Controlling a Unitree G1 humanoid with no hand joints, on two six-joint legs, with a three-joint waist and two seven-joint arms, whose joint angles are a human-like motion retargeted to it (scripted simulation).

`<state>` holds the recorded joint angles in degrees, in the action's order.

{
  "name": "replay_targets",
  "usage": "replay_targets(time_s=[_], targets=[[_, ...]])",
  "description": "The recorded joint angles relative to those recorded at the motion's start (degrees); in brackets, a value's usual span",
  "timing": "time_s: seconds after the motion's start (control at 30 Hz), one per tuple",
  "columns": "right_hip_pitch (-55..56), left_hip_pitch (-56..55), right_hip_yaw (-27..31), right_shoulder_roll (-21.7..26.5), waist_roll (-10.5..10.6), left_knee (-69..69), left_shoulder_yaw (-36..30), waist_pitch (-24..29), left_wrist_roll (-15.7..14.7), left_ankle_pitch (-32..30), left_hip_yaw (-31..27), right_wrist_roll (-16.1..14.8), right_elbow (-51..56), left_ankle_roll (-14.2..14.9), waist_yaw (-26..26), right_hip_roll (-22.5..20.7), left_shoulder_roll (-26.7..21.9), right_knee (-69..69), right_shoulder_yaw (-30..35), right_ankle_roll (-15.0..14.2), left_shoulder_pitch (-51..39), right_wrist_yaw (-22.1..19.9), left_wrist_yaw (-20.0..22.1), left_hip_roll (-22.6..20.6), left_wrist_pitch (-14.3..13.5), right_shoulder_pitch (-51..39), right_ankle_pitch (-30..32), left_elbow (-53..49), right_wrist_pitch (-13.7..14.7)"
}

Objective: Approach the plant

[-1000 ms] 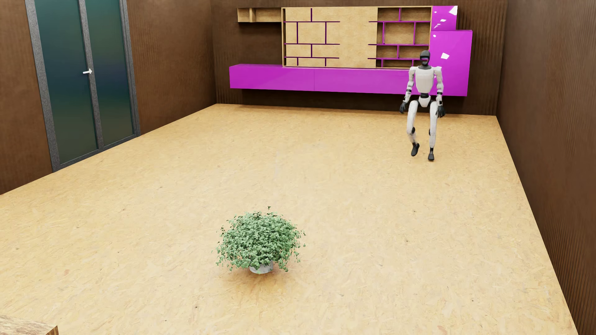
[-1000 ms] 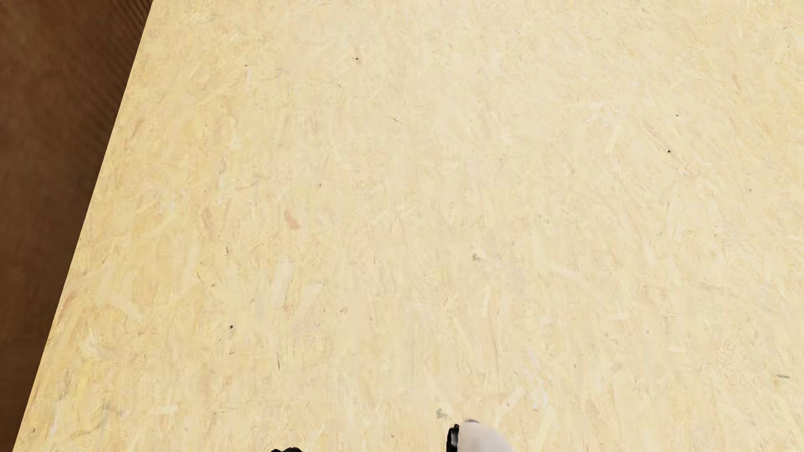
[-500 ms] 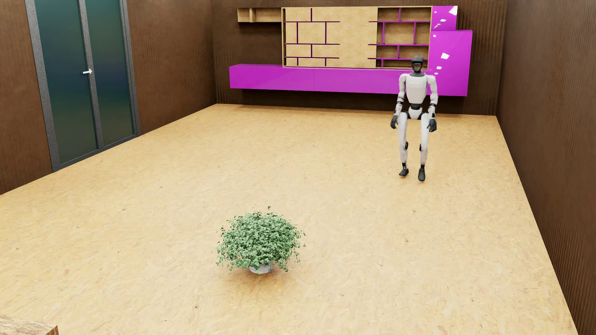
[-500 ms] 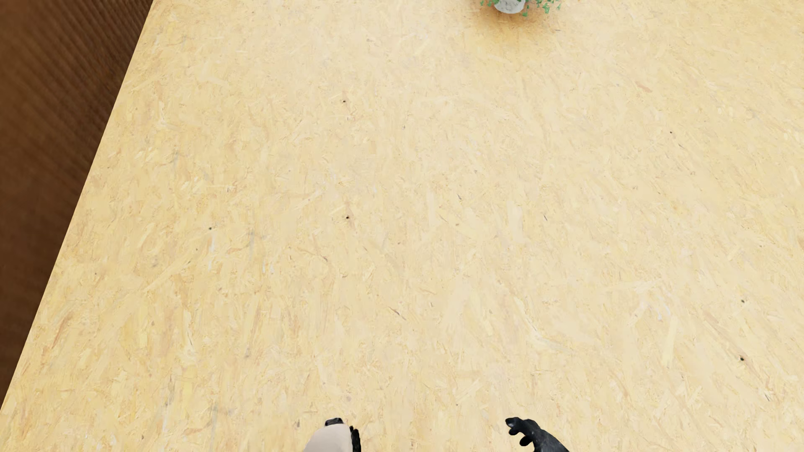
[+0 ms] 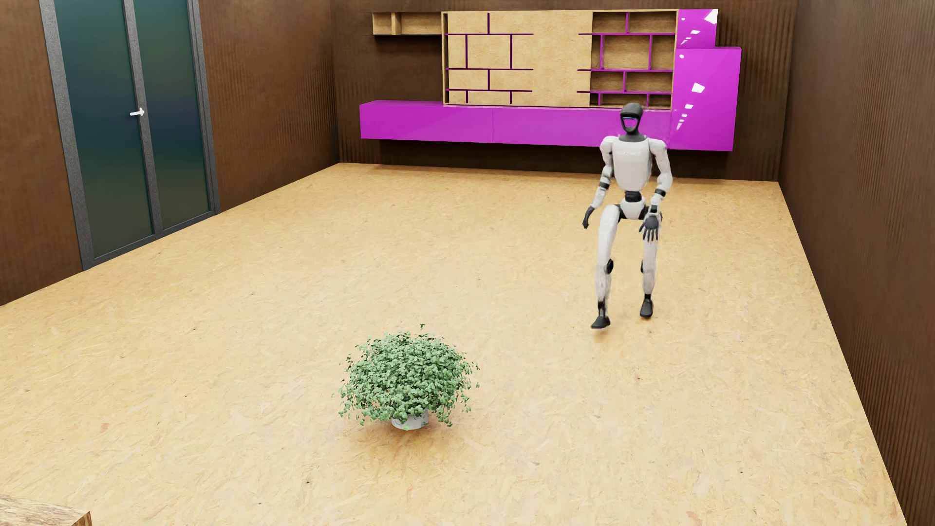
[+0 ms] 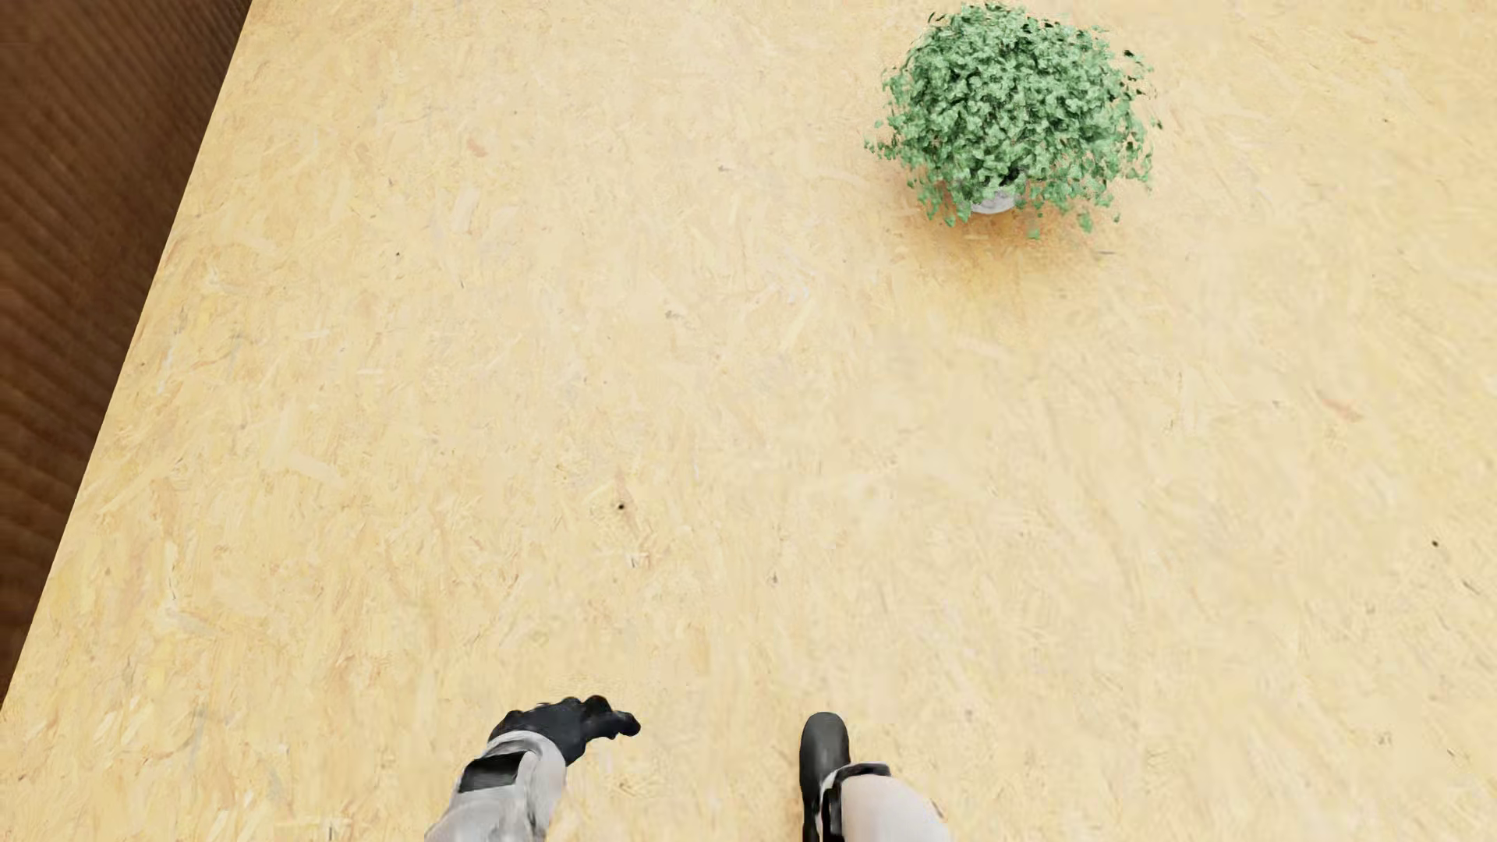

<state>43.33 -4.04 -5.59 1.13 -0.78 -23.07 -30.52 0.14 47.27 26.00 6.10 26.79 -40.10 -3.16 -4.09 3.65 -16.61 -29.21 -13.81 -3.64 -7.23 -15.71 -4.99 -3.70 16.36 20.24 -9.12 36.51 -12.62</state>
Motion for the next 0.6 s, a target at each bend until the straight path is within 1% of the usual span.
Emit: replay_targets(time_s=[0.03,0.07,0.1,0.13,0.17,0.2,0.23,0.27,0.3,0.33,0.37,0.4,0.43,0.47,0.5,0.53,0.57,0.6], targets=[[0.02,5.68,1.90,-0.95,0.56,1.22,-0.99,0.07,0.07,0.99,-2.77,-1.61,0.51,0.88,-1.13,0.01,-1.24,14.97,-1.85,-1.08,-3.95,1.15,2.01,0.67,-1.58,3.96,1.48,-5.85,2.36],[0.59,11.31,-0.57,-0.92,0.90,1.46,-0.81,0.40,-1.10,0.59,-5.19,-0.22,1.17,2.21,-2.04,1.37,-2.24,20.89,-0.88,-2.79,-5.94,3.02,5.28,1.91,-3.00,8.36,-1.03,-12.06,4.54],[-0.28,15.37,-5.14,-0.51,1.12,-1.19,0.12,0.68,-3.75,-3.05,-6.58,3.33,1.35,2.27,-2.86,2.83,-3.20,18.94,1.46,-1.06,-5.69,4.79,8.73,3.49,-4.29,12.25,-1.64,-18.02,5.99],[0.36,16.35,-7.97,-0.67,1.45,-8.09,0.86,1.06,-7.05,-13.18,-7.43,6.99,0.80,2.33,-3.61,4.52,-4.56,8.88,3.75,-1.81,-3.97,7.04,10.71,5.67,-5.32,14.97,3.16,-23.21,6.64],[0.92,13.92,-8.28,-1.43,2.05,-20.20,1.55,1.63,-9.67,-26.31,-7.14,9.78,-0.62,9.38,-4.24,4.17,-6.33,-1.58,5.74,7.06,-1.37,10.43,10.72,9.12,-5.43,15.56,8.74,-27.40,6.45],[-0.62,7.47,-8.70,-1.29,2.77,-35.66,3.12,2.28,-10.95,-36.14,-4.94,12.00,-2.85,12.54,-4.25,3.04,-6.77,-9.02,7.10,8.53,2.22,14.58,10.13,14.11,-4.48,13.61,2.91,-30.15,5.11],[-4.06,-1.26,-9.07,-0.54,3.57,-48.49,5.69,2.98,-11.52,-31.20,-4.90,14.25,-5.51,7.43,-3.52,0.82,-5.16,-12.00,8.04,8.72,6.16,18.31,10.32,16.45,-2.86,9.14,-2.97,-30.67,2.73],[-9.37,-10.65,-8.74,0.51,4.07,-55.42,8.61,3.36,-13.06,-26.62,-4.78,16.73,-7.58,4.26,-2.37,-1.45,-1.32,-10.50,8.54,8.83,9.42,20.00,12.08,16.59,-1.10,3.30,-7.27,-28.10,0.02],[-15.82,-19.41,-8.20,1.27,4.20,-55.90,11.48,3.30,-16.11,-23.40,-4.16,19.28,-8.73,4.11,-0.99,-3.24,3.13,-5.96,8.77,8.01,11.38,19.59,14.92,15.18,0.76,-2.55,-9.98,-22.62,-2.37],[-22.72,-26.30,-7.16,1.55,3.96,-49.99,13.56,2.68,-19.33,-20.81,-3.26,21.59,-8.08,3.46,0.48,-4.75,5.73,-0.27,9.44,7.21,12.03,17.90,16.76,12.48,3.35,-7.41,-11.23,-14.74,-2.74],[-28.95,-31.39,-6.26,1.92,3.54,-40.56,13.76,1.77,-20.69,-19.29,-2.33,23.49,-6.07,4.65,1.99,-5.87,6.03,4.42,10.80,6.87,12.39,16.44,15.53,10.13,6.60,-11.47,-12.54,-6.68,-1.02],[-33.99,-35.31,-5.11,2.54,3.09,-28.59,10.98,0.79,-18.52,-19.45,-2.28,24.34,-2.73,5.26,3.59,-6.71,4.00,6.83,12.86,6.65,13.51,15.31,9.54,8.30,8.98,-15.41,-14.08,-0.43,2.35],[-38.29,-37.72,-3.46,3.60,2.71,-14.30,7.19,-0.14,-13.81,-19.08,-3.61,23.85,2.38,6.19,5.18,-7.08,0.85,7.82,14.56,6.35,15.59,13.87,0.62,7.21,8.79,-18.23,-16.48,2.57,7.54],[-42.59,-38.71,-1.25,4.49,2.54,0.15,7.30,-0.92,-9.60,-19.20,-4.74,20.82,7.61,7.27,6.66,-7.25,-1.56,7.87,16.78,6.06,19.90,11.67,-6.29,8.15,6.81,-21.34,-18.20,1.67,12.78],[-47.25,-38.65,1.46,5.26,2.62,10.31,12.69,-1.48,-8.32,-18.80,-5.28,16.54,13.11,5.50,8.01,-6.76,-1.76,7.95,19.22,5.67,26.47,9.58,-8.90,9.90,5.43,-23.13,-19.07,-2.13,17.92],[-51.13,-37.76,4.22,6.58,2.84,11.68,19.99,-1.85,-9.47,-16.31,-6.72,12.75,18.98,7.69,9.25,-5.05,0.63,5.48,22.06,4.20,33.97,8.73,-7.56,11.23,4.84,-22.95,-18.95,-7.10,22.34],[-52.17,-38.17,6.81,8.75,3.02,3.55,24.65,-1.80,-10.67,-26.26,-5.71,10.59,25.22,11.79,9.99,-2.01,4.49,-1.86,24.53,3.80,40.12,9.20,-4.65,12.29,4.06,-20.82,-13.43,-11.34,25.29],[-48.57,-39.15,9.28,10.27,2.90,-7.51,25.79,-1.25,-10.42,-29.88,-1.86,9.59,30.84,5.46,10.05,1.38,7.96,-14.84,25.92,-0.43,43.42,10.37,-2.24,13.27,3.63,-17.29,-1.17,-13.50,26.23]])
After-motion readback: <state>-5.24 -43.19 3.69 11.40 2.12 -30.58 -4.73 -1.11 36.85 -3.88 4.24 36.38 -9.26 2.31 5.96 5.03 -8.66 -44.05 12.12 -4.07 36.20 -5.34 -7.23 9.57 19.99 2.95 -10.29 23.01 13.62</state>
